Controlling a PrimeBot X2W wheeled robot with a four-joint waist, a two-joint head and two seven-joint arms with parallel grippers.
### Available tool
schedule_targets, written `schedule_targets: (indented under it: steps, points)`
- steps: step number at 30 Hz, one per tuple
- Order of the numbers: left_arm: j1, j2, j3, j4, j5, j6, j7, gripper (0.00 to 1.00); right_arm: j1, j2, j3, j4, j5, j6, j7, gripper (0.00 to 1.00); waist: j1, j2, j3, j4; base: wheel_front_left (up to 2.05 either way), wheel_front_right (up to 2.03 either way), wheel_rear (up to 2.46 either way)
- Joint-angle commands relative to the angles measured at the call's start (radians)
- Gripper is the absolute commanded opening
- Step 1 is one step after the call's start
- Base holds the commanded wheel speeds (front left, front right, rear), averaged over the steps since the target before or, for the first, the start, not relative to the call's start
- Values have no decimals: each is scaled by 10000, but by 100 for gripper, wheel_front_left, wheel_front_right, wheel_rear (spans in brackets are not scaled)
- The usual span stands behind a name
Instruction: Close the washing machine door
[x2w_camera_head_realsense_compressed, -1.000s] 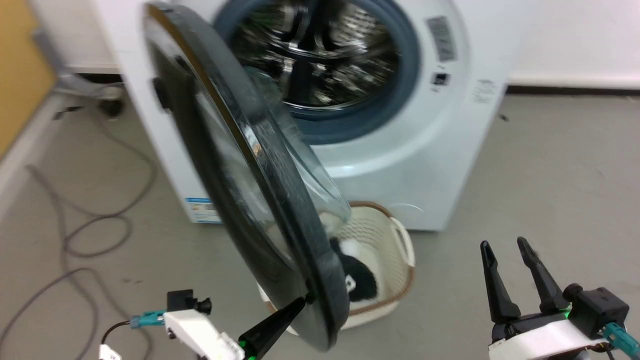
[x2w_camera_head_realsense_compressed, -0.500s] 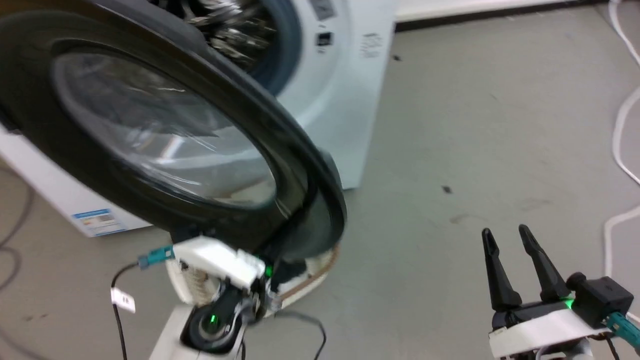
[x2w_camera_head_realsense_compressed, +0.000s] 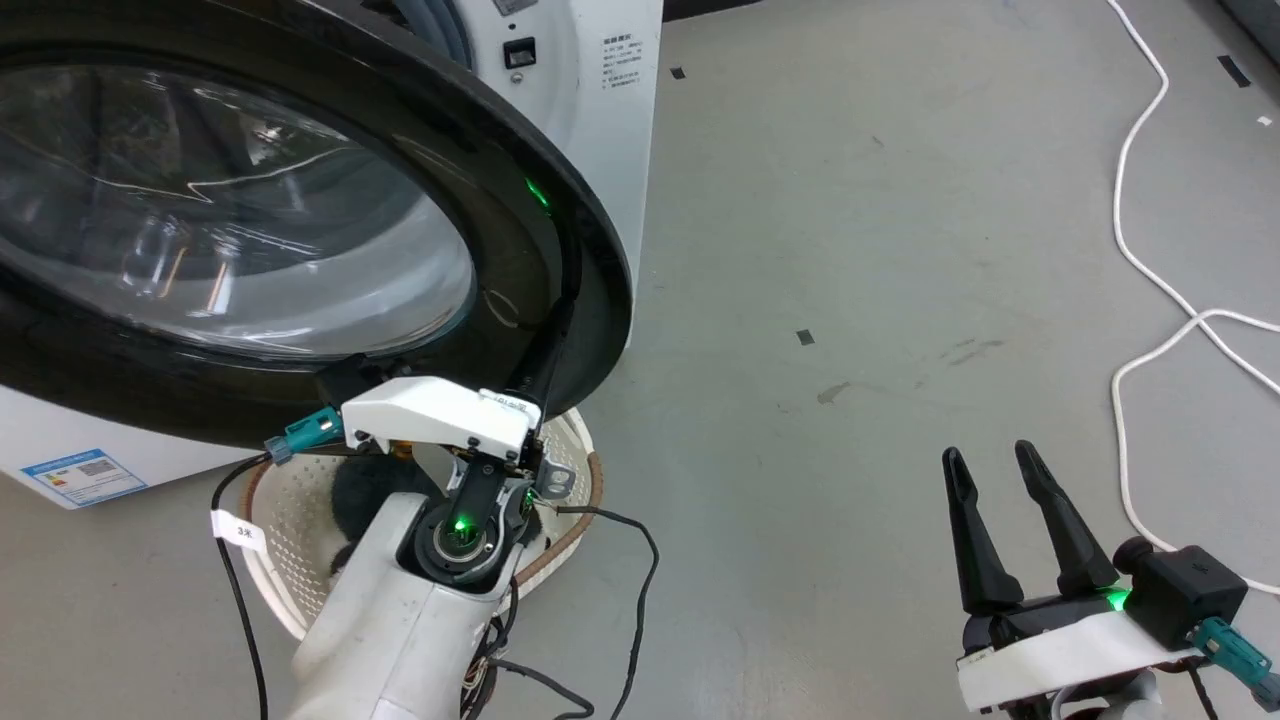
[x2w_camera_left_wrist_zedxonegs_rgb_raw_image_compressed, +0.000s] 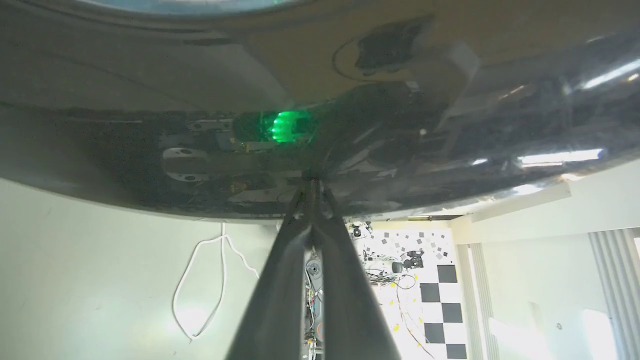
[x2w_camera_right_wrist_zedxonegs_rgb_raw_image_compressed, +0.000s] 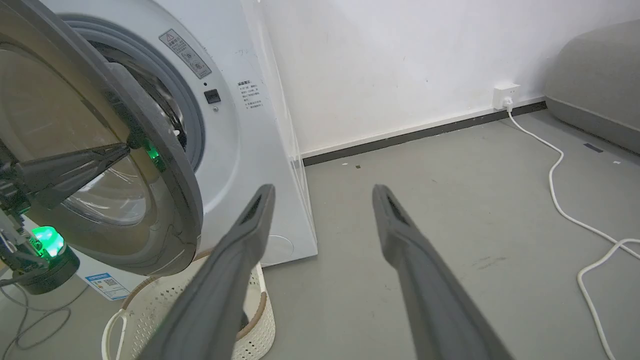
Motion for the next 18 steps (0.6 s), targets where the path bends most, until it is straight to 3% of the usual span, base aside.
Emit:
schedule_targets:
  steps: [1,7,12,15,18]
  points:
    - [-145,24,-81,142,35,-118,-108,0,-100,87,-19,1,3,8,-44,100,-1,0,-29,54,0,0,0]
    - [64,83,-536,431,336,-302,-224,0,17,114,-33,-49,-5,8,-44,100,-1,0,-331,502,0,0,0]
    - [861,380,-1086,-94,751,-343,-37,0,203,11,-41,-91,-50,8,-45,100,-1,0,-791,1118,0,0,0]
    - [1455,952,-1568,-637,1449,-347,-170,0,317,-106,36,-94,-84,8,-45,100,-1,0,-1114,1495,0,0,0]
    - [1905,1804,-2195,-1077,2855,-348,-835,0,441,-212,28,-93,-89,8,-45,100,-1,0,-1426,1887,0,0,0]
